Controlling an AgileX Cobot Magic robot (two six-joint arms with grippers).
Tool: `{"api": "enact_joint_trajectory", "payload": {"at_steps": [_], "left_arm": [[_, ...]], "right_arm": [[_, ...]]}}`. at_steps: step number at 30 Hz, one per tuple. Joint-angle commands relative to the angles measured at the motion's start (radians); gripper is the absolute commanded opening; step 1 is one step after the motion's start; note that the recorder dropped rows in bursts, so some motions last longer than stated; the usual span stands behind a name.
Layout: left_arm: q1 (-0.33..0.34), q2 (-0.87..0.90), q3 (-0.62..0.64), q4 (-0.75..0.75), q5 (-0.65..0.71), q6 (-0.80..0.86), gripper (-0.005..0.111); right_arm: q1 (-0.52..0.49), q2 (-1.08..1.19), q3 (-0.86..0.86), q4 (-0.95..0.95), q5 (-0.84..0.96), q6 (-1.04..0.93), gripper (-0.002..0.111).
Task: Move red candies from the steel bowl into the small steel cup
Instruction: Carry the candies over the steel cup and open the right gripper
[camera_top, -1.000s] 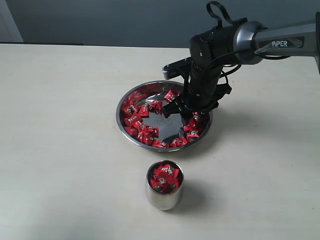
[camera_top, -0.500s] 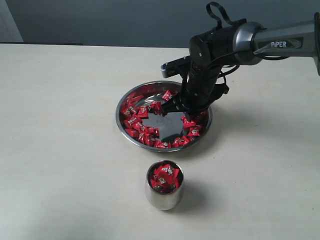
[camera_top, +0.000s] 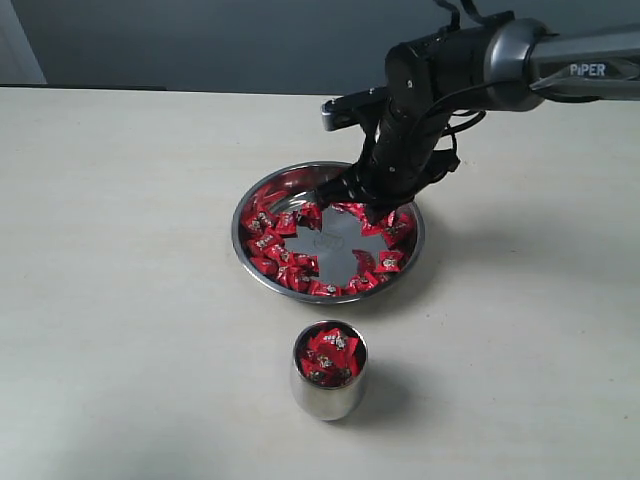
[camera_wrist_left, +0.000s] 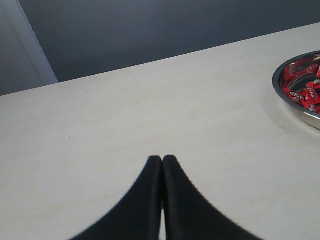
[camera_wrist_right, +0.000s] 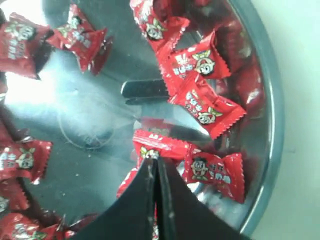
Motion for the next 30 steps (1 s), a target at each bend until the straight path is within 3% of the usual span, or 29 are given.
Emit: {"api": "enact_joint_trajectory", "payload": {"at_steps": [1,7,17,24,30], "left_arm": [[0.0,-0.004,-0.001,0.0,-0.007,-0.005,0.0],[0.0,-0.004,-0.001,0.0,-0.007,-0.005,0.0],[0.0,-0.004,-0.001,0.0,-0.007,-0.005,0.0],[0.0,-0.004,-0.001,0.0,-0.007,-0.005,0.0],[0.0,-0.004,-0.001,0.0,-0.007,-0.005,0.0]], "right_arm": [[0.006,-0.057,-0.003,0.06,0.064,-0.019,-0.001],[0.083,-0.152,0.061,0.138,0.123,-0.113,-0.001],[0.276,-0.357,0.207,0.14,0.141,-0.109,-0.001],[0.328,-0.429,0.271,0.161,0.211,-0.109,-0.001],[0.328,-0.429,0.362,0.166,0.111,-0.109,-0.001]]}}
